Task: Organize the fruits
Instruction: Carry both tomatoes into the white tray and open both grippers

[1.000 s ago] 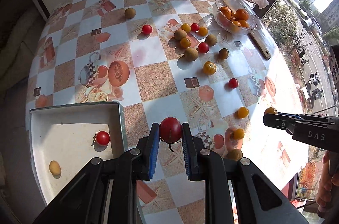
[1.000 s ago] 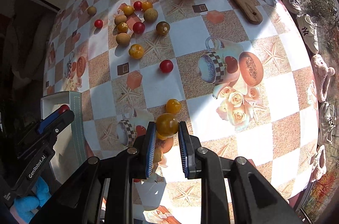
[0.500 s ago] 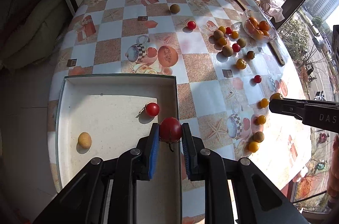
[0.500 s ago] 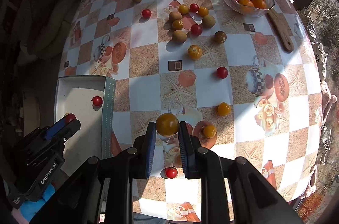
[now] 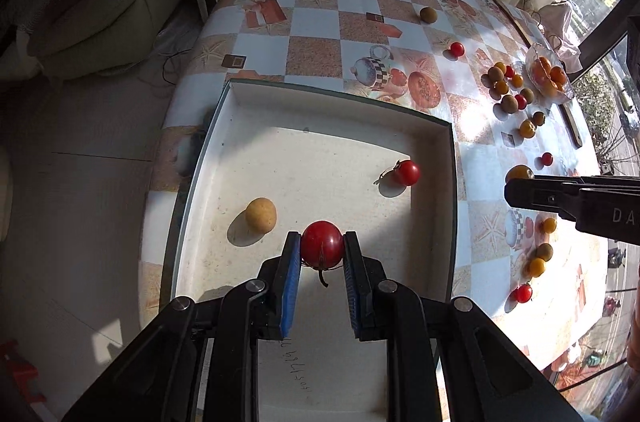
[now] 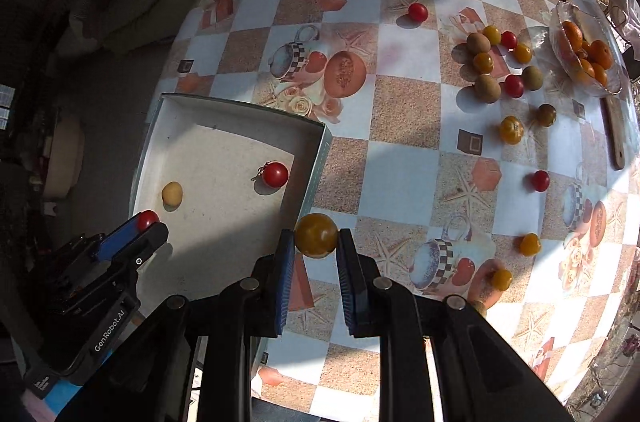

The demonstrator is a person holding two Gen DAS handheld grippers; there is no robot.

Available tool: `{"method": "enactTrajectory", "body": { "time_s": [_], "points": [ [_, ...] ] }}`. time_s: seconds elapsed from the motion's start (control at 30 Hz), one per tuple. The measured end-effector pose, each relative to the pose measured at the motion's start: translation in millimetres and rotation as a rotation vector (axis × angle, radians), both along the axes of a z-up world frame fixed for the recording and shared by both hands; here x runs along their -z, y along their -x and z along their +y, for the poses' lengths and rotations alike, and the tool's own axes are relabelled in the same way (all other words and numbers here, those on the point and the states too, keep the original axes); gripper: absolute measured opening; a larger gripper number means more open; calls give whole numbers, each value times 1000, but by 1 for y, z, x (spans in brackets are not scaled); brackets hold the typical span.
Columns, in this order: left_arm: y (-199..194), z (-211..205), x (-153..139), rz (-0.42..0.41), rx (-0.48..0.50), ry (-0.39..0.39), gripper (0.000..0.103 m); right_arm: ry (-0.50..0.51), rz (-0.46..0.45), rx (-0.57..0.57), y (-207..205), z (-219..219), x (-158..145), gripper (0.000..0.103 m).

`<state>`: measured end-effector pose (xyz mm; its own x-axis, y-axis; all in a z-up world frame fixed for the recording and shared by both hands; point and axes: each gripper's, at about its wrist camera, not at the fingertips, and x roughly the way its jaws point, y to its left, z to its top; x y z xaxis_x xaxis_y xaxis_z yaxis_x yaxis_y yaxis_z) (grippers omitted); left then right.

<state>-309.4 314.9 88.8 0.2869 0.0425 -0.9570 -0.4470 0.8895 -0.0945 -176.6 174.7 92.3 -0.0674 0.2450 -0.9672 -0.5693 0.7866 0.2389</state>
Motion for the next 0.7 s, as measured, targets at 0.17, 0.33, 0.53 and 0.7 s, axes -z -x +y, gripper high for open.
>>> {"method": "enactTrajectory", "body": {
  "time_s": [0.17,0.33,0.53,0.7],
  "points": [
    [17,16,19,40,-56,5,22,7,29,-77,13,36,14,23],
    [23,27,37,75,-100,7,22,18,73,-113,18,64,34,23],
    [24,28,52,116,-112,-22,22,41,99,-153,21,91,57,23],
    [21,24,61,135,-112,-25,22,73,103,-188,24,110,73,23]
  ]
}}
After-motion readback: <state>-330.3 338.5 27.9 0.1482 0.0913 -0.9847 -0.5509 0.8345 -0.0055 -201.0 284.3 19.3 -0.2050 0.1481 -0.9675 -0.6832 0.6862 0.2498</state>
